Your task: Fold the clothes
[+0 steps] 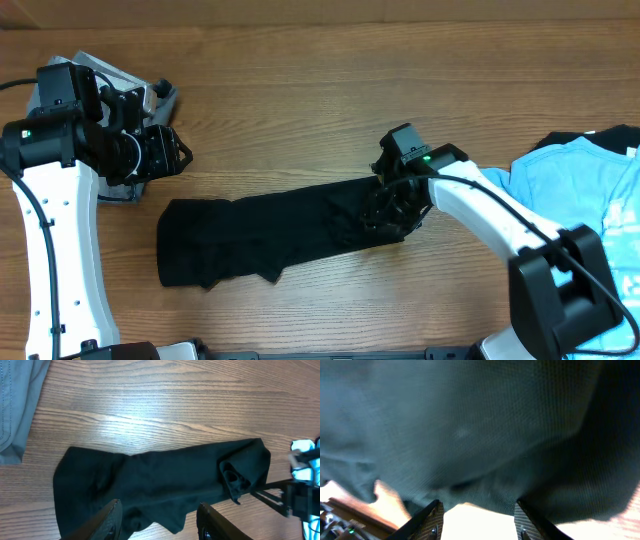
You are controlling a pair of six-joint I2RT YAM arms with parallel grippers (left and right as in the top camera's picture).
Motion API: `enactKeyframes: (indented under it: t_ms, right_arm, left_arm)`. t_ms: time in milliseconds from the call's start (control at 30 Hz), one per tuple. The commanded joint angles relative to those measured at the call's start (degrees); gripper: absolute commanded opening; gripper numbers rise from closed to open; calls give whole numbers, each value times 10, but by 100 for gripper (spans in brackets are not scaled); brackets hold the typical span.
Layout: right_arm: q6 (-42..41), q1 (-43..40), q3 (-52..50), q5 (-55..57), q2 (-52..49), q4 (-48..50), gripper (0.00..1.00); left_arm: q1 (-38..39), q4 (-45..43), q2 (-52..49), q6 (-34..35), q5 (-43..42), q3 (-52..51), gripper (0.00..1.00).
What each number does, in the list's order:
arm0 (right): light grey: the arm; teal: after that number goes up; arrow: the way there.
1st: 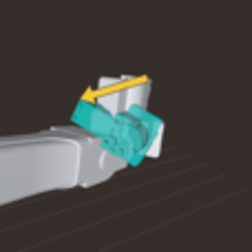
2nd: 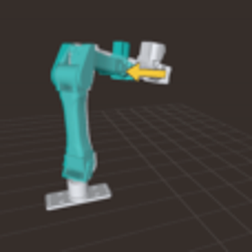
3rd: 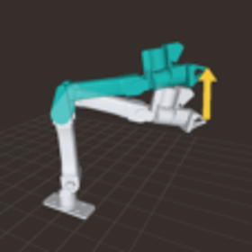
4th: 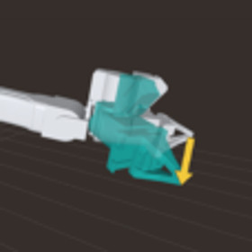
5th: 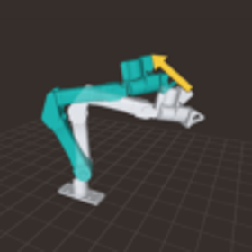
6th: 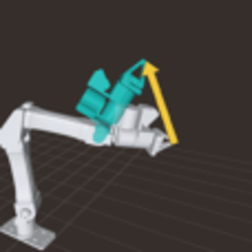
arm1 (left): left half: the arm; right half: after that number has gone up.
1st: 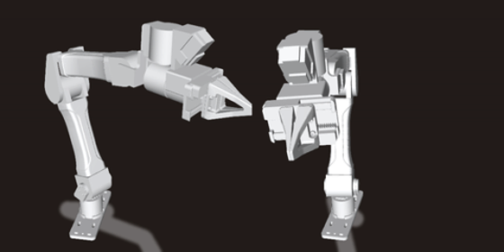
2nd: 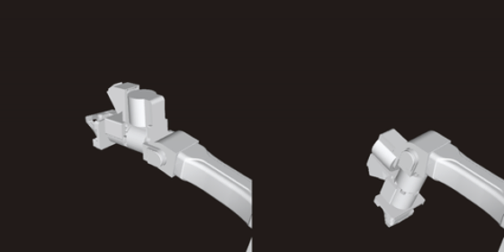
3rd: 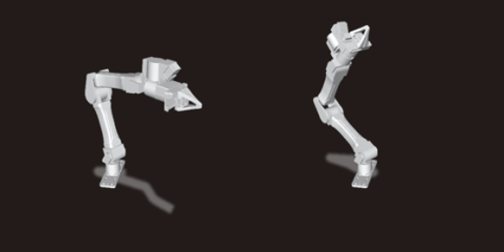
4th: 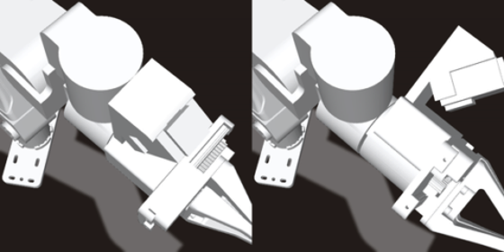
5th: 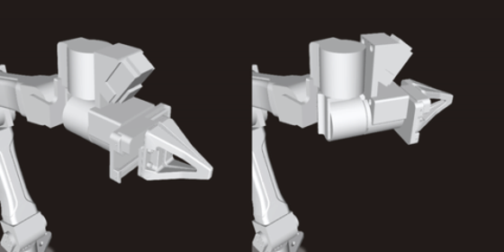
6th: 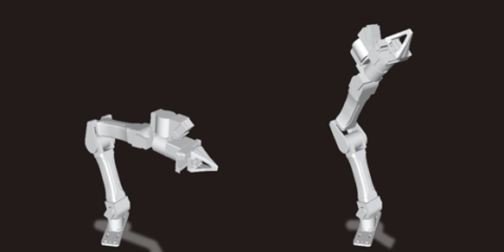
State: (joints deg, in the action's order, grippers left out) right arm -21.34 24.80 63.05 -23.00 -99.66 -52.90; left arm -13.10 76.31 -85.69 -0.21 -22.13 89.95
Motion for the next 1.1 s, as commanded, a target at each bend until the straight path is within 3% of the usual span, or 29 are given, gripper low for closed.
enactKeyframes:
  t_ms: [0,33,167,500,533,567,600,667,833,1067]
  right_arm:
    - [-14,3,-2,-2,-21,8,29]
    - [-14,3,-2,-2,-22,5,19]
    - [-14,2,8,13,-13,-28,4]
    - [-10,2,49,80,34,-139,4]
    - [-10,2,48,80,34,-140,8]
    - [-9,2,48,80,34,-141,25]
    - [-9,2,48,80,35,-144,33]
    - [-10,1,49,80,35,-147,36]
    - [-10,-16,49,77,35,-99,37]
    - [-46,-1,48,54,23,22,19]
  left_arm:
    - [4,0,7,-12,-8,10,52]
    - [4,0,7,-12,-8,10,52]
    - [4,0,7,-12,-8,10,52]
    - [4,2,7,-12,-8,10,52]
    - [4,2,7,-12,-8,10,52]
    - [4,2,7,-12,-8,10,52]
    - [4,2,7,-13,-8,10,52]
    - [4,2,7,-14,-8,10,53]
    - [4,2,7,-14,-8,10,55]
    - [4,2,7,-13,-8,10,55]
